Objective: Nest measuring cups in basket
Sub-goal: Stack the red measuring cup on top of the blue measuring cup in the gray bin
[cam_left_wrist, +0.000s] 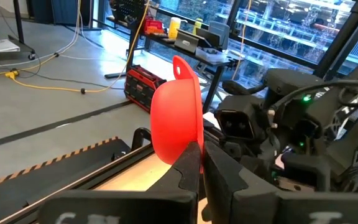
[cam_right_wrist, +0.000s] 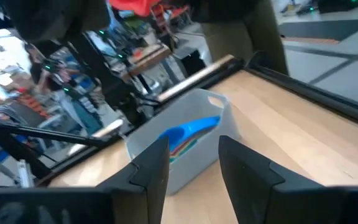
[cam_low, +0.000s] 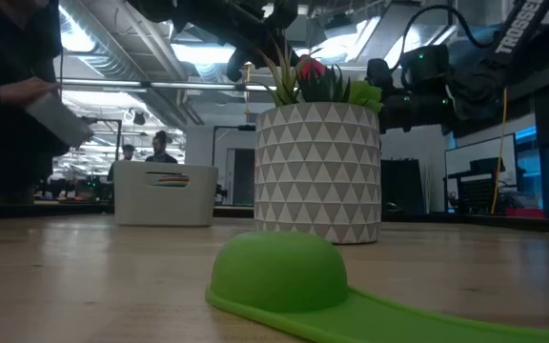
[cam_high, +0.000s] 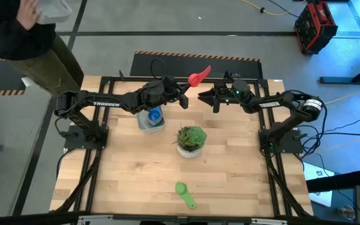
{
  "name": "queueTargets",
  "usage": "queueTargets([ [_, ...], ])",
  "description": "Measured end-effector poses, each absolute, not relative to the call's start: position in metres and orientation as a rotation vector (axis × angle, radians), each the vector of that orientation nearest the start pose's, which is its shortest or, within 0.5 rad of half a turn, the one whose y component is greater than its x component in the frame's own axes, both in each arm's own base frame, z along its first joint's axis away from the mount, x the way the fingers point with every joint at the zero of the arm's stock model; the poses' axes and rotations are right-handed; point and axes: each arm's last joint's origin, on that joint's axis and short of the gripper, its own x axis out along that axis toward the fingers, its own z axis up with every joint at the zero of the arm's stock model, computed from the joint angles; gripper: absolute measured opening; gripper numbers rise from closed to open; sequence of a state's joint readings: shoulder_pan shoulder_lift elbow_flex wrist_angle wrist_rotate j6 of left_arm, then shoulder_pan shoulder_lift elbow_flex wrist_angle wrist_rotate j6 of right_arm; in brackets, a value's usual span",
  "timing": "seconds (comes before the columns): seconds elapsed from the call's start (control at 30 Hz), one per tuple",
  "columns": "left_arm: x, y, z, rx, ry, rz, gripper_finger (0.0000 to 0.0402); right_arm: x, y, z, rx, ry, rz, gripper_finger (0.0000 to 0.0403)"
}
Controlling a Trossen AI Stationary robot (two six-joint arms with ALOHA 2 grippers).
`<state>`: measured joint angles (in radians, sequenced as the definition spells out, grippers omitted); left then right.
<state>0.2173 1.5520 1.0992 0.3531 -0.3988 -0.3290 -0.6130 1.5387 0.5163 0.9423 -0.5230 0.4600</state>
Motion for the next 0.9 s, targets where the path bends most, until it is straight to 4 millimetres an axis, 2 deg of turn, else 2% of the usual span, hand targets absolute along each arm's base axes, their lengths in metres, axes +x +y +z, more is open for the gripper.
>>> queueTargets([
  [0.2, 0.345, 0.088, 0.305, -0.310, -0.002, 0.626, 0.0003, 0.230, -0.169, 0.183, 0.480, -0.014, -0.147, 0.0145],
  [0.53, 0.345, 0.088, 0.305, -0.310, -0.002, 0.626, 0.0005, 0.208, -0.191, 0.200, 0.414, -0.141, -0.080, 0.0145],
  [0.9, 0.345, 0.086, 0.305, -0.312, 0.000, 0.610, 0.0003, 0.212, -0.195, 0.219, 0.298, -0.199, -0.005, 0.0145],
])
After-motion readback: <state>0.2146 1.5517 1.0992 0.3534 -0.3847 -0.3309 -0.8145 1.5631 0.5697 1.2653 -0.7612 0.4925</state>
